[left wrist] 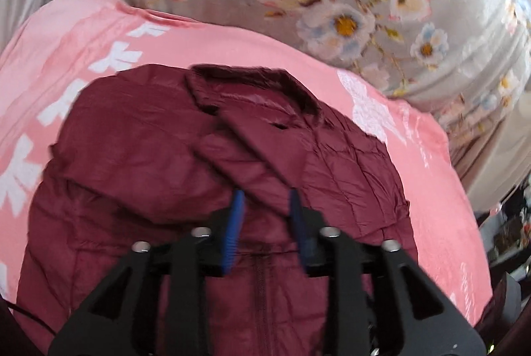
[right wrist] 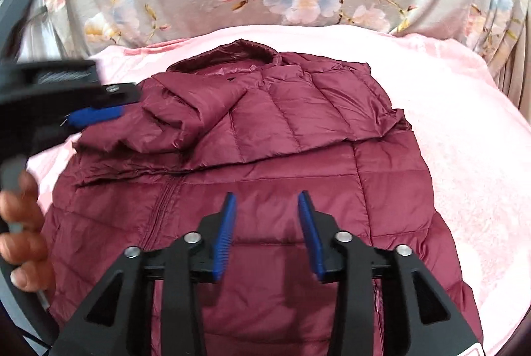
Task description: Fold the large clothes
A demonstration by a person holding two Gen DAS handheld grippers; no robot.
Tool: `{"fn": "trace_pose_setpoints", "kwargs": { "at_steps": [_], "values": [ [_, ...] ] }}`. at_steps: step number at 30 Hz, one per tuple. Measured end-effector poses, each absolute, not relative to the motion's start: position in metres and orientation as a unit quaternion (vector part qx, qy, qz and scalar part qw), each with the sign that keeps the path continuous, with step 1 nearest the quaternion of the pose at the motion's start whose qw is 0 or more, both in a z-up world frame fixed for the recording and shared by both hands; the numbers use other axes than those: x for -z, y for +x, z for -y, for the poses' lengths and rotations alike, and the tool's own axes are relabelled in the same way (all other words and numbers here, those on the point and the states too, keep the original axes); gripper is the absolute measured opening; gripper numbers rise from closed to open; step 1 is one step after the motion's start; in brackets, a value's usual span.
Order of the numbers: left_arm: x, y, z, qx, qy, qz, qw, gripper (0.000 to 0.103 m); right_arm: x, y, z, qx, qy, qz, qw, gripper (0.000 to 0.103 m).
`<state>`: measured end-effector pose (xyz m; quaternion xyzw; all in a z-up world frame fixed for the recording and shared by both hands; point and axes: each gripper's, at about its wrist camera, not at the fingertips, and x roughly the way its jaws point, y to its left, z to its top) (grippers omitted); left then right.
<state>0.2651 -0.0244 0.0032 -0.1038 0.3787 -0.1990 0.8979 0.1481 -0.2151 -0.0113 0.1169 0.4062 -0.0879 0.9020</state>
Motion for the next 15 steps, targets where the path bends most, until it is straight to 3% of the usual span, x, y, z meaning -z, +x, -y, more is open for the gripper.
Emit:
{"fn": "trace_pose_setpoints", "kwargs": {
  "at_steps": [2,8,15],
  "values": [
    [-0.008,0.264,0.000,0.185,-0.125,-0.366,0.904,0.045,0.011,0.155,0.220,0.081,0.134,-0.405,0.901,0.042],
    [0.001,0.294,-0.081,0.098,-0.203,-0.377,0.898,0.045,0.005,0.191,0.218,0.059,0.163,-0.401,0.899,0.052],
    [0.036,0.336,-0.129,0.010,-0.225,-0.417,0.881,0.044,0.000,0.249,0.173,0.047,0.080,-0.408,0.908,0.059]
  ]
}}
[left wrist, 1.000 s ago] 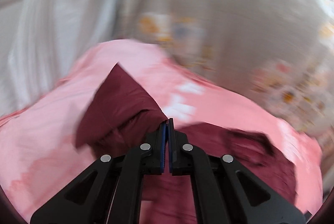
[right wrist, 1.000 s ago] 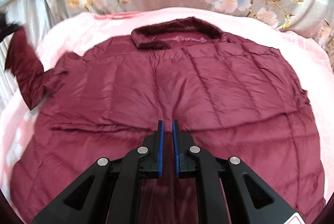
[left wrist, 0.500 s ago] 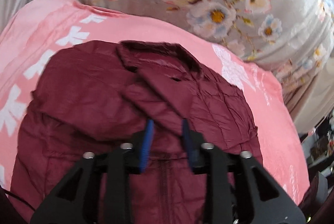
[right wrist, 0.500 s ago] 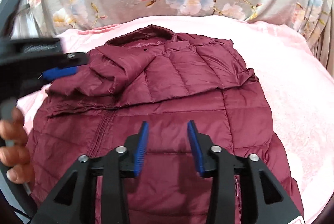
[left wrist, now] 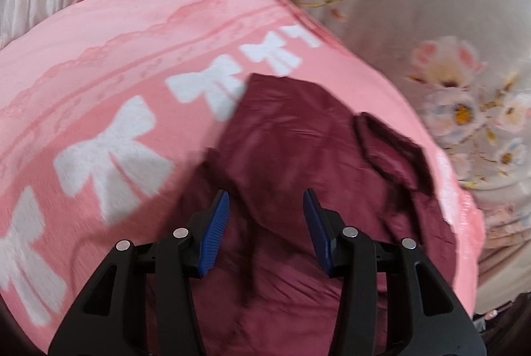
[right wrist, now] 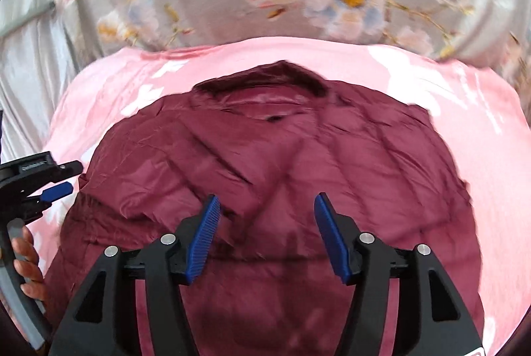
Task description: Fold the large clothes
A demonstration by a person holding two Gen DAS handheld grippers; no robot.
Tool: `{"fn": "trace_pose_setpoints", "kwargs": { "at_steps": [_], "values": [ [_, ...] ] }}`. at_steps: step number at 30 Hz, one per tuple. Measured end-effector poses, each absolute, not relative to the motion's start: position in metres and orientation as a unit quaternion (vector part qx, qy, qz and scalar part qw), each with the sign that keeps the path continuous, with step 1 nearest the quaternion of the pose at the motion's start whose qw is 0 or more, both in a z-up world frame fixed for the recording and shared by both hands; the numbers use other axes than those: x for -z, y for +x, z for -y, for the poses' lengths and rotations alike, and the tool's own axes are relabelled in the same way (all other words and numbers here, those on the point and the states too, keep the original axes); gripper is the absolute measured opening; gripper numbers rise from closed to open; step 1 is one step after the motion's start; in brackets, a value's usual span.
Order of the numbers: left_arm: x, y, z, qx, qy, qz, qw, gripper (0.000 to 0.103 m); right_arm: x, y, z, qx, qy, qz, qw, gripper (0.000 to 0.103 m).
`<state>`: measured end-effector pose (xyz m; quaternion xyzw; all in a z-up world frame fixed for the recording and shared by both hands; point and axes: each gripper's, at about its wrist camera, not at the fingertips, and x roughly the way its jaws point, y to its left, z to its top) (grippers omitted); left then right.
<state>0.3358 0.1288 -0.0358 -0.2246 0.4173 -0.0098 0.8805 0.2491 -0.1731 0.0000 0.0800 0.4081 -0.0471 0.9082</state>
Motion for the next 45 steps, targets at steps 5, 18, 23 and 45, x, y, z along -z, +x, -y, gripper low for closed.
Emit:
{"fn": "trace_pose_setpoints", "kwargs": {
  "at_steps": [5,18,23,45],
  "values": [
    [0.067,0.348,-0.126,-0.016,-0.187,-0.445,0.876,0.041,0.024,0.276,0.150,0.057,0.025,-0.436,0.898,0.059],
    [0.076,0.335,-0.114,-0.024,-0.122,-0.414,0.902,0.044,0.021,0.205,0.283,0.182,0.210,-0.387,0.879,0.064],
    [0.076,0.337,-0.113,-0.026,-0.118,-0.416,0.901,0.044,0.008,0.194,0.295,0.198,0.205,-0.369,0.885,0.066],
    [-0.002,0.331,-0.094,0.009,-0.167,-0.384,0.908,0.014,-0.030,0.245,0.277,0.133,0.127,-0.345,0.920,0.003]
  ]
}}
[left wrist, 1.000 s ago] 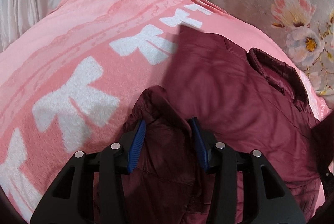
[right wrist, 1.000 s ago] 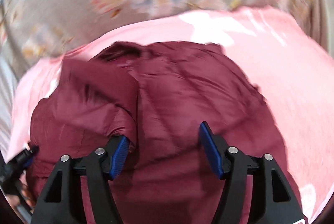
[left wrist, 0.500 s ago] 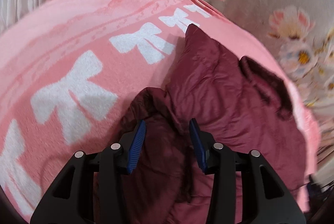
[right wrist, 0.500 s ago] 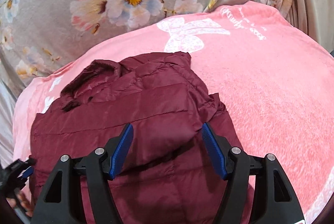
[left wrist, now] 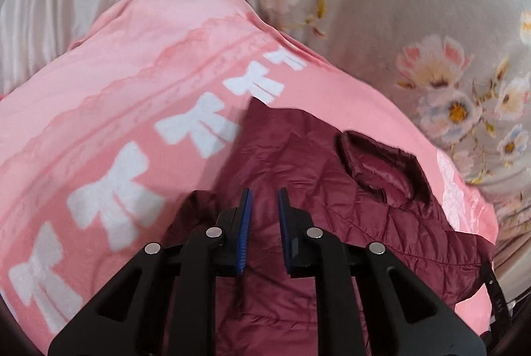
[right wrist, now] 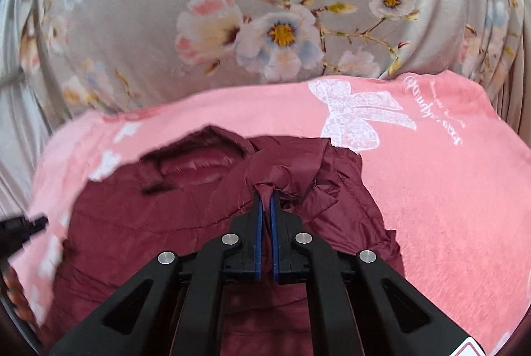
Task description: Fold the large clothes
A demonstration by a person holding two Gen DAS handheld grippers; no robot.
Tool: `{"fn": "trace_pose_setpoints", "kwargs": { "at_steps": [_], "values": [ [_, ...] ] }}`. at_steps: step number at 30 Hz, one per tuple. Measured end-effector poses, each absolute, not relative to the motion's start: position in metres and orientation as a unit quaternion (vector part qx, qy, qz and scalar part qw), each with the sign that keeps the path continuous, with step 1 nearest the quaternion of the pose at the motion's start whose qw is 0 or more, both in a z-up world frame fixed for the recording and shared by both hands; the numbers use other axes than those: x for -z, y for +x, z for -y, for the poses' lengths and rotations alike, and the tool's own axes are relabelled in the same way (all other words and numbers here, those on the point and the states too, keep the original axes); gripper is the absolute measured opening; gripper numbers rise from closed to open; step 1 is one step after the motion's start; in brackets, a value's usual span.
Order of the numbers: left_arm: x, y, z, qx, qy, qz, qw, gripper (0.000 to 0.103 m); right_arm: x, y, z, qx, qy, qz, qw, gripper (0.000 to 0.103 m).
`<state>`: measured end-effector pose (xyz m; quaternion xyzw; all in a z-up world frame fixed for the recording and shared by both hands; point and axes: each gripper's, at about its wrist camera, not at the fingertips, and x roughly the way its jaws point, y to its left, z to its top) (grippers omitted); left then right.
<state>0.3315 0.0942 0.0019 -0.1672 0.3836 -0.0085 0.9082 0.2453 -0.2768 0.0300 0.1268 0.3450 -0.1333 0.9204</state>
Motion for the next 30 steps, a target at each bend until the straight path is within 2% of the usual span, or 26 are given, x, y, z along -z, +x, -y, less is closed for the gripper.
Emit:
{"fn": "trace_pose_setpoints", "kwargs": {
  "at_steps": [6,11,16,18,20,23,25,27,30],
  "values": [
    [0.062,0.366,-0.077,-0.036,-0.106,-0.462,0.880,0.015,0.033,0.247,0.303,0.142,0.140,-0.424,0.883,0.003],
    [0.076,0.350,-0.066,-0.053,-0.045,-0.418,0.906,0.015,0.059,0.241,0.300,0.138,0.143,-0.442,0.875,0.004],
    [0.078,0.342,-0.061,-0.056,-0.040,-0.407,0.911,0.015,0.059,0.236,0.305,0.136,0.164,-0.435,0.875,0.004],
    [0.075,0.337,-0.061,-0.055,-0.043,-0.405,0.912,0.015,0.051,0.225,0.311,0.140,0.187,-0.427,0.874,0.008],
    [0.068,0.331,-0.060,-0.061,-0.031,-0.404,0.912,0.015,0.035,0.208,0.317,0.155,0.195,-0.402,0.881,0.017],
    [0.047,0.319,-0.057,-0.045,-0.040,-0.389,0.919,0.016,0.004,0.194,0.310,0.163,0.173,-0.361,0.902,0.018],
    [0.035,0.319,-0.049,-0.028,-0.043,-0.386,0.921,0.020,-0.009,0.205,0.295,0.130,0.164,-0.358,0.910,0.018],
    [0.025,0.322,-0.027,0.006,-0.041,-0.393,0.919,0.039,-0.012,0.219,0.278,0.101,0.153,-0.365,0.913,0.018],
    [0.030,0.331,0.001,0.015,-0.010,-0.408,0.913,0.040,0.002,0.244,0.243,0.059,0.117,-0.397,0.909,0.014]
  ]
}}
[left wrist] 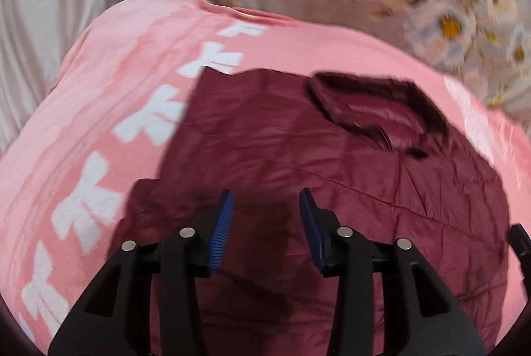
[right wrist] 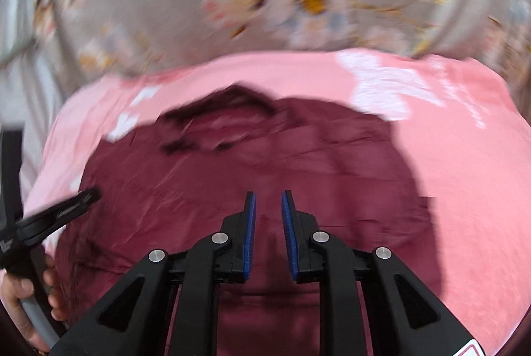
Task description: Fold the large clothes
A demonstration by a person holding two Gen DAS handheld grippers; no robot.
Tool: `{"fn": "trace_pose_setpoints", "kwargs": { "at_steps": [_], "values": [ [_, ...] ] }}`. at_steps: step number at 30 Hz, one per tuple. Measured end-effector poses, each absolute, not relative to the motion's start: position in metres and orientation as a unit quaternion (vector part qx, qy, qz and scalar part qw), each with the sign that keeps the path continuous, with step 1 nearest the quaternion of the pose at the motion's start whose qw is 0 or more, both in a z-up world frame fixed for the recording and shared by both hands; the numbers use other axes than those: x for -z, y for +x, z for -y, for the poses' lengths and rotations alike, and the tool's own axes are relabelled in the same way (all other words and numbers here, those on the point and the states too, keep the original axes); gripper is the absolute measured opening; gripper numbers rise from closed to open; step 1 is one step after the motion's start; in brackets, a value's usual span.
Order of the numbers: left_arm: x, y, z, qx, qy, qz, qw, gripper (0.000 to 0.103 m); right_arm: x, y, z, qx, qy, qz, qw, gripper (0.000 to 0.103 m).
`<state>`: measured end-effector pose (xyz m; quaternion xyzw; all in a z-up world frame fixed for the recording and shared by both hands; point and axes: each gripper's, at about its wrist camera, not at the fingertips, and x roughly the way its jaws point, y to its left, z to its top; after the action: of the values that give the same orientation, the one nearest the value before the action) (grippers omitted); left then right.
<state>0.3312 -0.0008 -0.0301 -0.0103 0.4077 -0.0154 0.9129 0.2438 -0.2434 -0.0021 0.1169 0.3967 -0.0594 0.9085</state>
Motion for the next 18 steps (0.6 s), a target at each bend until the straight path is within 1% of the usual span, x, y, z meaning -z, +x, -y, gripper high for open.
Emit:
{"fn": "trace_pose_setpoints", "kwargs": {
  "at_steps": [3,7,12,18],
  "values": [
    [0.051,0.339,0.012,0.018,-0.004,-0.434,0.901,0.039,0.026,0.258,0.222,0.034,0.104,-0.431,0.896,0.013],
    [0.068,0.337,0.016,0.012,0.009,-0.429,0.903,0.040,0.052,0.259,0.206,0.028,0.081,-0.455,0.886,0.013],
    [0.078,0.331,0.018,0.011,0.018,-0.413,0.910,0.040,0.063,0.256,0.202,0.028,0.078,-0.460,0.884,0.013],
    [0.081,0.331,0.025,0.001,0.037,-0.406,0.913,0.040,0.065,0.256,0.192,0.043,0.044,-0.459,0.886,0.013]
  ]
}}
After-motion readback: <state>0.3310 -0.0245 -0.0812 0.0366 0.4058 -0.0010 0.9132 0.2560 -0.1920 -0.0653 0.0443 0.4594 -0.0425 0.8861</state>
